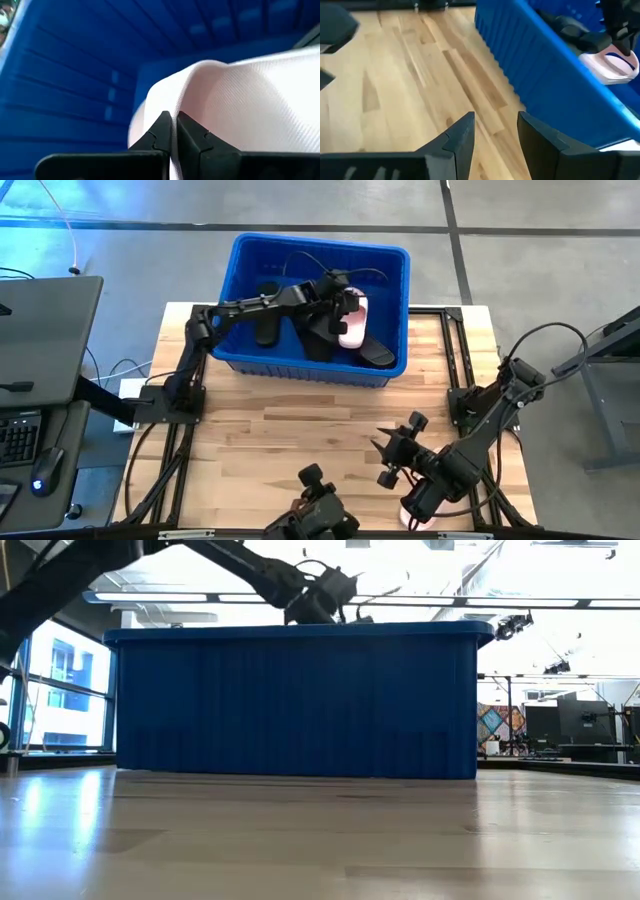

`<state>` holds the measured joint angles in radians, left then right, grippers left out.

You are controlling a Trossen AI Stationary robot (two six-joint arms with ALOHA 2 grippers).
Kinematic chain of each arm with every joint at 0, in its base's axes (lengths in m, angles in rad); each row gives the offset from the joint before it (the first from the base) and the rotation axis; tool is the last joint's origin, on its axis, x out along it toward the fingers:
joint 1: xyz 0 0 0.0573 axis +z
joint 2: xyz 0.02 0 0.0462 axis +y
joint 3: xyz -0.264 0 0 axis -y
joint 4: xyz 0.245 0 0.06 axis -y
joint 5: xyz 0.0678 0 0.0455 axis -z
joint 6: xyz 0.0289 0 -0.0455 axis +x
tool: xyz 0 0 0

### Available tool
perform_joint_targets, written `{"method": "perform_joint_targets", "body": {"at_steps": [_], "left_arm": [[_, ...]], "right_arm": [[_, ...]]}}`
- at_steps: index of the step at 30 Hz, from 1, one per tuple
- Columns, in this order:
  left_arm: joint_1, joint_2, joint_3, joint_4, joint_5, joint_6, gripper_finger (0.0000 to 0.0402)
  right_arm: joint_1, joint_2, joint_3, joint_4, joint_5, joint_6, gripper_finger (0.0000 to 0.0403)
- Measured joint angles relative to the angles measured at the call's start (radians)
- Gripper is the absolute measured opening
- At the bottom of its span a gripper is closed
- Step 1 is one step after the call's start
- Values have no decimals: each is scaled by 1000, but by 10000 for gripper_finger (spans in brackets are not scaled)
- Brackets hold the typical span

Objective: Pick and place slides into bin
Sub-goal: Put the white slide into the blue bin

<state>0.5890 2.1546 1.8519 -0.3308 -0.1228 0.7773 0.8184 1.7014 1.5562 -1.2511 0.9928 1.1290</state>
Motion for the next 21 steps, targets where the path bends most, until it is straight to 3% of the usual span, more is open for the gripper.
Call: {"method": "perform_joint_targets", "body": {"at_steps": [7, 13, 21], "left_arm": [[0, 39, 0, -18, -11, 0, 29], [0, 39, 1, -42, 62, 0, 53], [0, 39, 1, -90, 89, -21, 115]], "right_arm": [[7, 43, 0, 5, -62, -1, 139], [7, 45, 0, 6, -64, -2, 139], [7, 45, 0, 6, -62, -10, 139]]}}
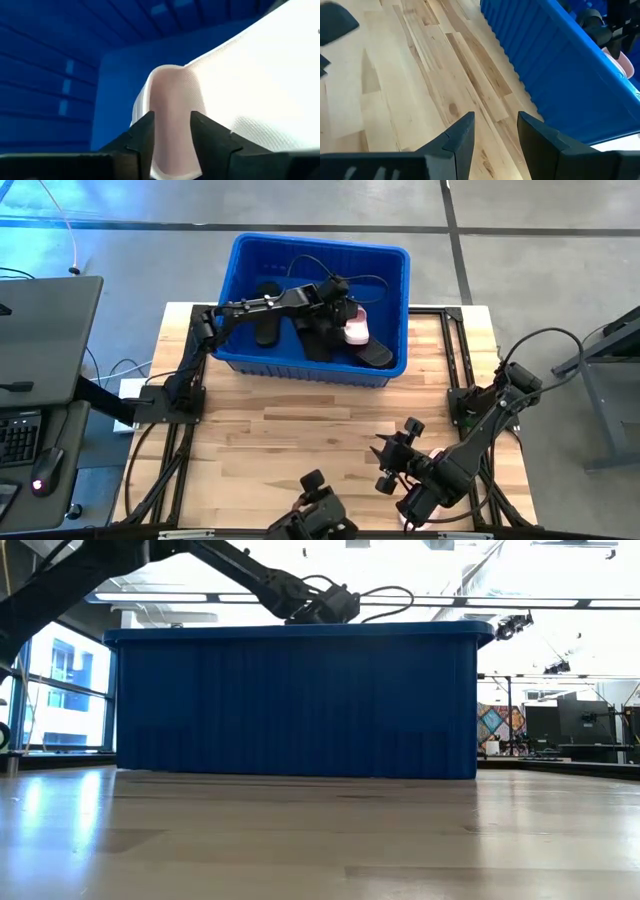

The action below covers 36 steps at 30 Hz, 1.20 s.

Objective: Pick and place slides into bin
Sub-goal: Put the white slide into the blue bin

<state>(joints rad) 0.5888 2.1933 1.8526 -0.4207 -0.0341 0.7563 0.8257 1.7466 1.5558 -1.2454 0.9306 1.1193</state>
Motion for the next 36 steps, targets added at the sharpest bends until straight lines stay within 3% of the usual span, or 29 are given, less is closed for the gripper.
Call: {"method": "perform_joint_targets", "body": {"at_steps": [7, 15, 22, 27, 33, 36], "left_arm": [[0, -72, 0, -13, 95, -58, 162], [-15, -238, 0, -101, 173, -58, 172], [-63, -353, 1, -203, 168, -28, 172], [-94, -367, -1, -258, 136, 5, 172], [-113, -373, -1, -316, 81, 6, 172], [-120, -372, 0, -343, 75, 6, 172]], "right_arm": [[-13, 0, 0, -33, 11, -1, 139], [-46, 0, 0, -62, -14, 2, 139], [-54, 0, -1, 73, -322, 29, 139], [-31, 0, -1, 147, -550, 185, 139], [15, 21, -1, 29, -717, 476, 139], [30, 62, -1, -94, -860, 598, 139]]}}
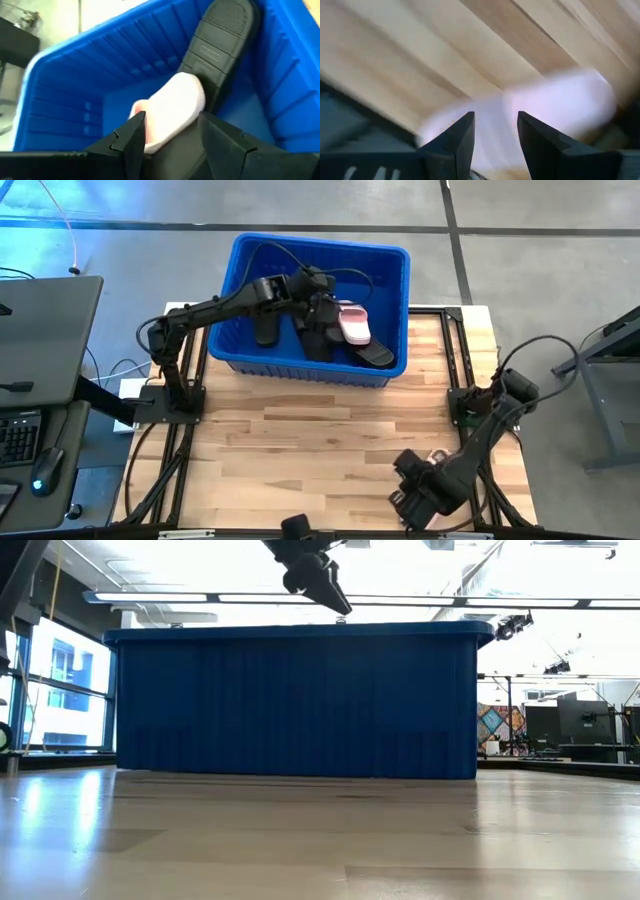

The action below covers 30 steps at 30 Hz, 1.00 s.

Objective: Pick and place slides into bin
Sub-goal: Put the white slide into the blue bin

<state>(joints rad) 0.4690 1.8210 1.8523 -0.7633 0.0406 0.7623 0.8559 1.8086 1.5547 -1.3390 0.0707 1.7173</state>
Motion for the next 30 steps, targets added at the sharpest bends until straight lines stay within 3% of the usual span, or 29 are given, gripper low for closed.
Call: {"method": "perform_joint_targets", "body": {"at_steps": [3, 6, 11, 14, 30], "left_arm": [[0, 0, 0, -32, 0, 0, 172], [0, 0, 0, -38, 0, 0, 172], [0, 0, 0, -41, 1, -1, 172], [-1, 0, 0, -41, 2, -1, 172], [-44, 0, 0, -42, 21, 0, 172]], "right_arm": [[4, 46, 0, -150, -167, 83, 139], [6, 74, 0, -222, -258, 98, 139], [28, 83, 0, -91, -175, -27, 139], [31, 83, 0, -100, -116, 6, 139], [61, 84, -2, -6, -71, 75, 139]]}}
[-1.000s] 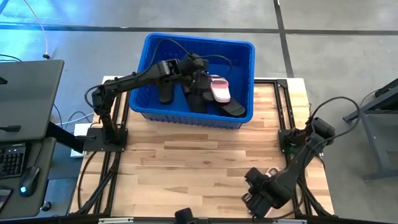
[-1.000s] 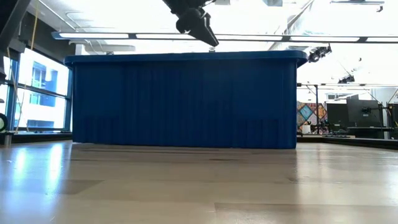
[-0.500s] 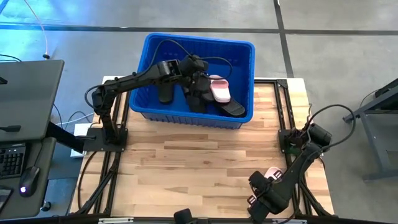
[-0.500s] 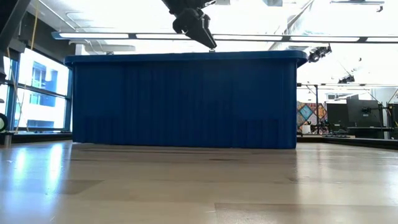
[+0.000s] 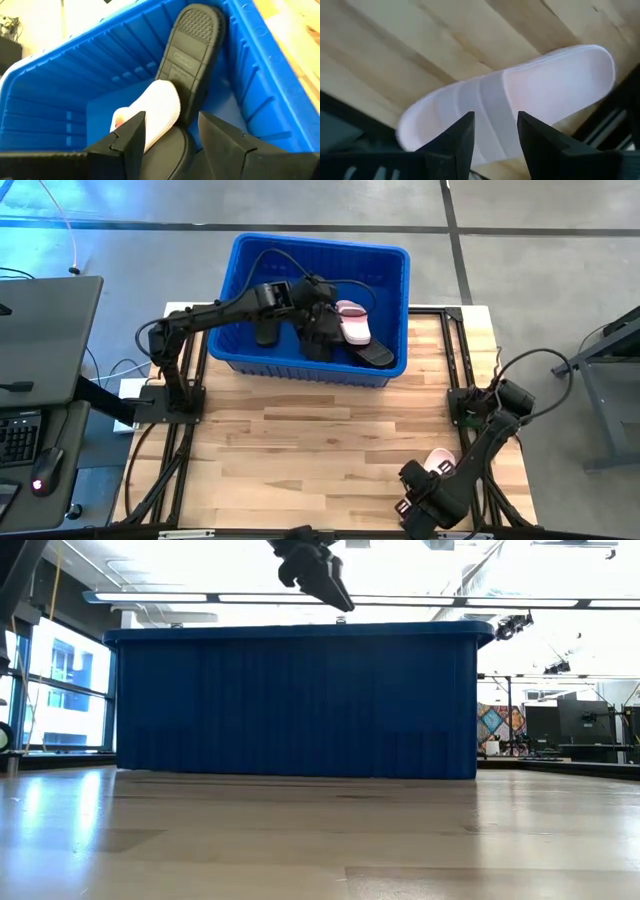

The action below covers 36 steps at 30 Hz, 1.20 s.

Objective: Pick and place slides into bin
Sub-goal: Put the white slide into the blue bin

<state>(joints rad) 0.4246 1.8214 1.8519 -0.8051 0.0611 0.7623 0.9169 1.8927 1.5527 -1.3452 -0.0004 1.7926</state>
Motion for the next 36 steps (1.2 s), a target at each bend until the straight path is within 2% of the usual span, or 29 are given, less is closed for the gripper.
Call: {"method": "perform_joint_targets", "body": {"at_steps": [2, 5, 11, 17, 19, 28, 31, 36], "left_arm": [[-3, 0, 0, -1, 0, 4, 172], [-20, 0, 0, -1, -1, 33, 172], [-33, 0, 0, -3, -1, 48, 172], [-33, 0, 0, -3, -1, 49, 172], [-32, 0, 0, -3, -1, 50, 172], [-33, 0, 0, -7, -1, 81, 172], [-33, 0, 0, -8, -1, 98, 172], [-32, 0, 0, -8, 16, 101, 172]], "right_arm": [[4, 1, -25, -1, -2, 19, 139], [9, 3, -81, -5, -62, 53, 139], [4, -22, -142, 60, -61, 40, 139], [0, -71, -142, 84, -47, 17, 139], [2, -82, -142, 107, -14, 28, 139], [22, -84, -150, 136, 43, 73, 139], [28, -84, -182, 150, 15, 93, 139], [24, -85, -301, 297, -79, 92, 139]]}}
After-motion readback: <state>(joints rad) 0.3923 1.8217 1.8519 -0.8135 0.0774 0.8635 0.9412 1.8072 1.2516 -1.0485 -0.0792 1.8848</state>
